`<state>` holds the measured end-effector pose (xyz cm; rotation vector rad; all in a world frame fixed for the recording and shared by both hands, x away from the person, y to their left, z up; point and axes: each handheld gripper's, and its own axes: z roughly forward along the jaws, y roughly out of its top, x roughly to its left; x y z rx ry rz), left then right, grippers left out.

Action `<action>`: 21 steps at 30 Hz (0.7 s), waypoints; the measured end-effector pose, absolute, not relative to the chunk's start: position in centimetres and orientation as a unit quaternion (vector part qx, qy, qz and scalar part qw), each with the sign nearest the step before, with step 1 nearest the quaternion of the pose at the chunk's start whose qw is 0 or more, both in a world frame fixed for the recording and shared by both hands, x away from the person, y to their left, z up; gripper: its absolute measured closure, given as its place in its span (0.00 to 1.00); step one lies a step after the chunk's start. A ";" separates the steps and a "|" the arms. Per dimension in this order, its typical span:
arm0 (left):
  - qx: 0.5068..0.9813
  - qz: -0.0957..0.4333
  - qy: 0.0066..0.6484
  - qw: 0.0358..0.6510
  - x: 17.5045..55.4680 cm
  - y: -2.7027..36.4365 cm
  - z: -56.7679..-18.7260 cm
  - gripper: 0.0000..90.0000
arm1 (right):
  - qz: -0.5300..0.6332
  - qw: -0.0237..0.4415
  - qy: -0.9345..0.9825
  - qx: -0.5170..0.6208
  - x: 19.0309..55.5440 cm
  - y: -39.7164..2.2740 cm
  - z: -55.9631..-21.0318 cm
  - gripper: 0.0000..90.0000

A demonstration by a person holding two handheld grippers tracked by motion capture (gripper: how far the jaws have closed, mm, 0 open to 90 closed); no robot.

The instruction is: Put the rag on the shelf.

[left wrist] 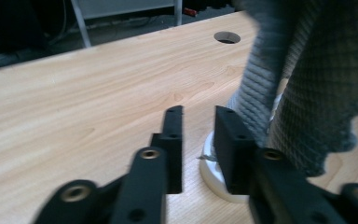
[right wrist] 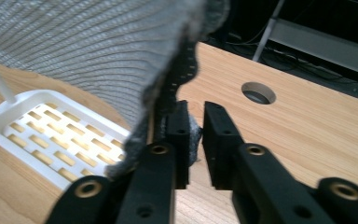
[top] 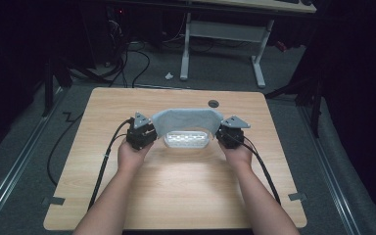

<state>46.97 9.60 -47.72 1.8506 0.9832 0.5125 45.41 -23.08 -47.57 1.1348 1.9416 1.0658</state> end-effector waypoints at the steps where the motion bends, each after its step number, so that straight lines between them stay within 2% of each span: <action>1: 0.753 0.211 0.404 0.475 46.9 9.7 -47.7 0.75 | 0.406 0.321 0.738 0.433 45.4 -23.2 -47.5 0.89; 9: 0.737 0.215 0.414 0.489 46.4 11.3 -47.8 0.67 | 0.405 0.332 0.729 0.441 45.1 -24.3 -47.3 0.86; 21: 0.733 0.223 0.428 0.481 46.1 13.7 -47.6 0.67 | 0.398 0.340 0.727 0.445 44.7 -25.4 -47.0 0.84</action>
